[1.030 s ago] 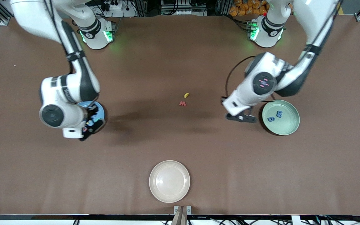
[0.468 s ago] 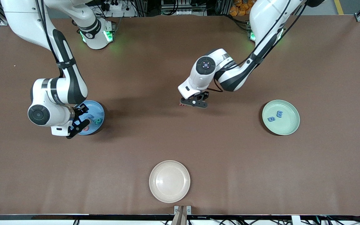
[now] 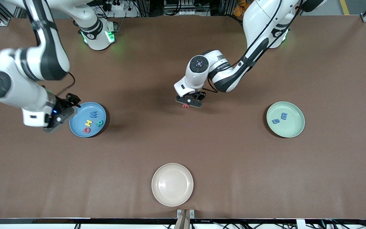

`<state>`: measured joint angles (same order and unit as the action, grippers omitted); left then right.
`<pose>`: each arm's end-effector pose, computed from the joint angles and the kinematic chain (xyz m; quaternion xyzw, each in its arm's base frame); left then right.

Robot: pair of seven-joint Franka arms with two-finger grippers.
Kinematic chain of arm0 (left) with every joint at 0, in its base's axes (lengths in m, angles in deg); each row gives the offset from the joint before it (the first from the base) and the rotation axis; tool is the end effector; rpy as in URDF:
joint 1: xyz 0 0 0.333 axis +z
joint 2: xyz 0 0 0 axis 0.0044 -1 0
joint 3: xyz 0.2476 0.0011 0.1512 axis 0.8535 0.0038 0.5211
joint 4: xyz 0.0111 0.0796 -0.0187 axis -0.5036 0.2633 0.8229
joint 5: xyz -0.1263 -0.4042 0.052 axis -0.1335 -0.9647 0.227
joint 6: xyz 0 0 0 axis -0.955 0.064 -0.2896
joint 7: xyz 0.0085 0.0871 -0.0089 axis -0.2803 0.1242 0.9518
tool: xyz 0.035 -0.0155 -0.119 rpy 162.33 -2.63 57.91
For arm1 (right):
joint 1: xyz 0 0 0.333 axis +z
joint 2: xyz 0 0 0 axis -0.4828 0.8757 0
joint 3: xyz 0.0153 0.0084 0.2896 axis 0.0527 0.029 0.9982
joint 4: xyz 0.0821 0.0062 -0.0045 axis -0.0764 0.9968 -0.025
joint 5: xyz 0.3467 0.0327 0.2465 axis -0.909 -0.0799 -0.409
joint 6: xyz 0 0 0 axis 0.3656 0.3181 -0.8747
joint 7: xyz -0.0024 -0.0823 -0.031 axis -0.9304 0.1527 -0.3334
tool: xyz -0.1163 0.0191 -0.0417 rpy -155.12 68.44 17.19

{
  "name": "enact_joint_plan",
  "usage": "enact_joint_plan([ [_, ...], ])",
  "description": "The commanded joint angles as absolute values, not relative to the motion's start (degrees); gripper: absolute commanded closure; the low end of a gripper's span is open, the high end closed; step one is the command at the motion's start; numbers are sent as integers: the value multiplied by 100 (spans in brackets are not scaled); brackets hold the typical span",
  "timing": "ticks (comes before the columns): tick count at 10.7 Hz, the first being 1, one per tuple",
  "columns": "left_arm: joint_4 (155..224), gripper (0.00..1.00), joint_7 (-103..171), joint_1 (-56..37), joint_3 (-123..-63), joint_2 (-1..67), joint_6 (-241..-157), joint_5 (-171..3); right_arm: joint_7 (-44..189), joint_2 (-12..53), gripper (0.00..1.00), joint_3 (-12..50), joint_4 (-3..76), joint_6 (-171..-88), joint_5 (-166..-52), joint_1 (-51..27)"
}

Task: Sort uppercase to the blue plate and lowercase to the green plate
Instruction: 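Return the right arm to rest while the left gripper reaches the yellow letter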

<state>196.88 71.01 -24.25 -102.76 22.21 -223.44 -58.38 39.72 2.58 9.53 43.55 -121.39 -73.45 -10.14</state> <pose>0.4038 -0.5128 0.1481 0.9880 -0.1439 -0.0167 0.0531 0.6060 0.0448 0.4004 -0.9358 -0.3501 0.0401 0.0115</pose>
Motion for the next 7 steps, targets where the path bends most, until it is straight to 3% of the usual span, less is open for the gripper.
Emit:
enact_joint_plan([
  [1,19674,39,7347,-2644,-10220,2195,-22347,-5040,4026,-168,0,976,3822,-11433,-7469,-1059],
  [4,19736,37,7356,-2723,-10255,2203,-22329,-4842,4577,-265,0,967,2871,-10614,-7452,-1277],
  [7,19885,37,7365,-2776,-10264,2194,-22329,-4517,5649,-529,0,959,2817,-10560,-7452,-1717],
])
